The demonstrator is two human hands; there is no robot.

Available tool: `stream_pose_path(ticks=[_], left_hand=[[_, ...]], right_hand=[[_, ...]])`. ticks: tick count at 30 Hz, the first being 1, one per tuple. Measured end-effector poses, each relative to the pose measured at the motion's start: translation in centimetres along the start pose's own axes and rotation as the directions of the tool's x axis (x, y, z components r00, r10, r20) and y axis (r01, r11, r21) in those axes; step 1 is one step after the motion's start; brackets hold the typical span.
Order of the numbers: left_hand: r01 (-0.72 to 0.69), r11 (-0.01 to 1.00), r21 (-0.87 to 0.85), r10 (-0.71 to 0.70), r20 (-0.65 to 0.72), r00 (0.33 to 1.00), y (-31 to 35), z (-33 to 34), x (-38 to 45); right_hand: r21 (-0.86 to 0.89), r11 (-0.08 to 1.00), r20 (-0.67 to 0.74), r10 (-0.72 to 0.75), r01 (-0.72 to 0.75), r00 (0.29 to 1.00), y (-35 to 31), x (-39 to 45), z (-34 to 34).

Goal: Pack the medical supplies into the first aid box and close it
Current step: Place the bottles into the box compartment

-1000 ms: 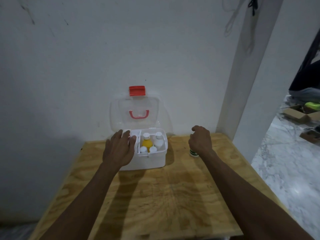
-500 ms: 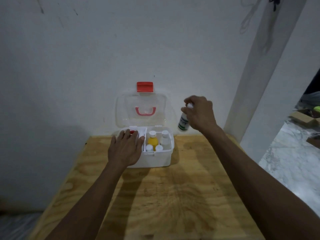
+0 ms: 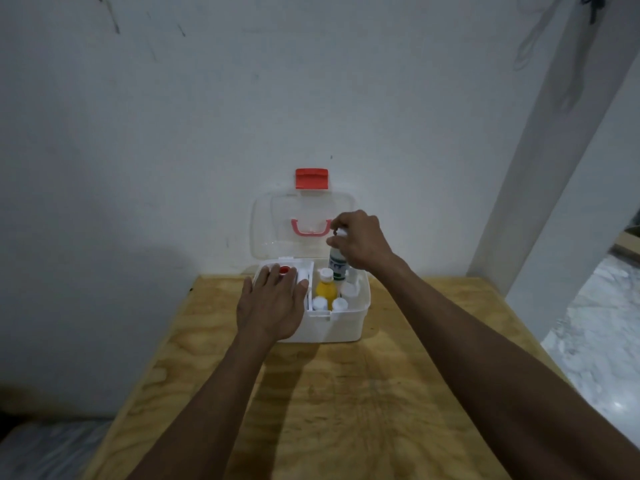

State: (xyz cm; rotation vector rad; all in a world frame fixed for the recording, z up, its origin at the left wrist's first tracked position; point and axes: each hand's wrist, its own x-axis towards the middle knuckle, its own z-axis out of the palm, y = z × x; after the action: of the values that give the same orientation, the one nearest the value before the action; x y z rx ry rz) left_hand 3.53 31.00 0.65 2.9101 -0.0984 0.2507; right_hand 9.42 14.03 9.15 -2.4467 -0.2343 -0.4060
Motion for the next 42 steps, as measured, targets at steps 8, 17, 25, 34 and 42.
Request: stream_pose_path(ticks=[8, 17, 25, 34, 42], left_hand=[[-0.006, 1.0, 0.009, 0.006, -0.009, 1.0, 0.0, -0.1, -0.1], [-0.005, 1.0, 0.014, 0.005, 0.001, 1.0, 0.0, -0.1, 0.0], [-0.003, 1.0, 0.017, 0.003, 0.008, 1.0, 0.0, 0.0, -0.1], [-0.001, 1.0, 0.013, 0.001, 0.019, 1.0, 0.0, 0.1, -0.1], [-0.013, 1.0, 0.016, 0.013, 0.0, 1.0, -0.1, 0.0, -0.1]], right_hand=[[-0.014, 0.998, 0.1, 0.055, -0.054, 0.993, 1.4, -0.5, 2.1], [0.036, 0.996, 0.156, 0.08, -0.086, 0.985, 1.9, -0.2, 2.0], [0.055, 0.994, 0.133, 0.082, -0.089, 0.988, 2.0, -0.7, 1.9], [0.042, 0.997, 0.099, 0.067, -0.072, 0.993, 1.7, -0.5, 1.8], [0.014, 0.996, -0.253, -0.078, 0.085, 0.964, -1.4, 3.9, 0.1]])
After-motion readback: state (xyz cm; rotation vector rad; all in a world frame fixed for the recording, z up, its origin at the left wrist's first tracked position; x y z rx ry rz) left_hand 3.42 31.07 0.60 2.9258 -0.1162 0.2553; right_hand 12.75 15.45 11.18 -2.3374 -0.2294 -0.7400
